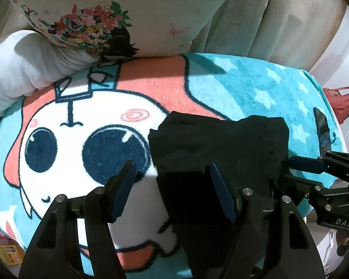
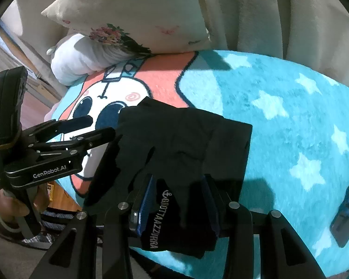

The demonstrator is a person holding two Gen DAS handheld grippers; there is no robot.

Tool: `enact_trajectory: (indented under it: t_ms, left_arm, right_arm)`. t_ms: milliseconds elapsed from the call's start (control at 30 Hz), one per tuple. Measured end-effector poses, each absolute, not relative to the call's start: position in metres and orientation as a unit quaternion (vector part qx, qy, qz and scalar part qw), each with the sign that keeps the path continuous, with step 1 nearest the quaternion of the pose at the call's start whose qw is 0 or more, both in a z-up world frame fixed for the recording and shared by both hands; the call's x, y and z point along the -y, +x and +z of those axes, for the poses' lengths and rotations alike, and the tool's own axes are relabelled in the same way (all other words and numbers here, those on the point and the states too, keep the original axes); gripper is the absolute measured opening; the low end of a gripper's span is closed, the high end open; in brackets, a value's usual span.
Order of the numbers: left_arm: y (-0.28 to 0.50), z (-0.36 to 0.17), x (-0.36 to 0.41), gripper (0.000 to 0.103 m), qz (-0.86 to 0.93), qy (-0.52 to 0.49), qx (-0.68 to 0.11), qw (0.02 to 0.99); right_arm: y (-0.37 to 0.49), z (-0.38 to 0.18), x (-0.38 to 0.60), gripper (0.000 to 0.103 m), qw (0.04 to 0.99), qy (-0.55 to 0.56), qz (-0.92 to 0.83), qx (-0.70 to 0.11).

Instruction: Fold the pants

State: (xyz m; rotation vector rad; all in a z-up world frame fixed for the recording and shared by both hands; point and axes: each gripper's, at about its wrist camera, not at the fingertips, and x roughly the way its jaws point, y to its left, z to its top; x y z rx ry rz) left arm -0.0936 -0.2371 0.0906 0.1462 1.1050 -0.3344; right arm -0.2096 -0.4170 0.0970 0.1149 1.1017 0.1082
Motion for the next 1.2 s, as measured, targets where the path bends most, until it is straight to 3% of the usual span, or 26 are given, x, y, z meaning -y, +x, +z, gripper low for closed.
enact_trajectory:
  t_ms: [233, 367, 467, 567, 967, 1033, 1100, 1167, 1200]
  left_arm:
    - [-0.095, 0.085, 0.228, 0.067, -0.182, 0.025, -0.543, 0.819]
    - [-0.093, 0.074, 0.203, 0.066, -0.206, -0.054, -0.569, 0.794]
    - [-0.094, 0.069, 0.192, 0.067, -0.212, -0.074, -0.573, 0.788]
    - [-0.093, 0.061, 0.185, 0.079, -0.229, -0.106, -0.579, 0.775]
    - [-0.077, 0.03, 0.21, 0.085, -0.259, -0.14, -0.584, 0.756]
    - [-0.075, 0.029, 0.214, 0.085, -0.267, -0.135, -0.577, 0.76]
    - [-0.075, 0.028, 0.217, 0.084, -0.27, -0.125, -0.569, 0.767]
    - [-0.074, 0.029, 0.217, 0.065, -0.272, -0.117, -0.568, 0.768]
    - [-0.073, 0.03, 0.216, 0.061, -0.277, -0.123, -0.571, 0.763]
  right_arm:
    - [-0.213, 0.093, 0.434, 0.043, 0.849, 0.072, 0.031, -0.523]
    - [-0.215, 0.087, 0.462, 0.052, 0.852, 0.119, 0.011, -0.51]
    - [-0.215, 0.078, 0.479, 0.065, 0.849, 0.147, 0.008, -0.508]
    - [-0.213, 0.066, 0.49, 0.066, 0.843, 0.185, 0.033, -0.504]
    - [-0.19, 0.046, 0.479, 0.073, 0.845, 0.2, 0.115, -0.482]
    - [-0.187, 0.044, 0.477, 0.07, 0.849, 0.209, 0.118, -0.471]
    - [-0.184, 0.043, 0.473, 0.055, 0.847, 0.209, 0.117, -0.475]
    - [-0.185, 0.045, 0.471, 0.043, 0.842, 0.218, 0.123, -0.478]
    - [-0.186, 0.049, 0.47, 0.038, 0.84, 0.225, 0.125, -0.477]
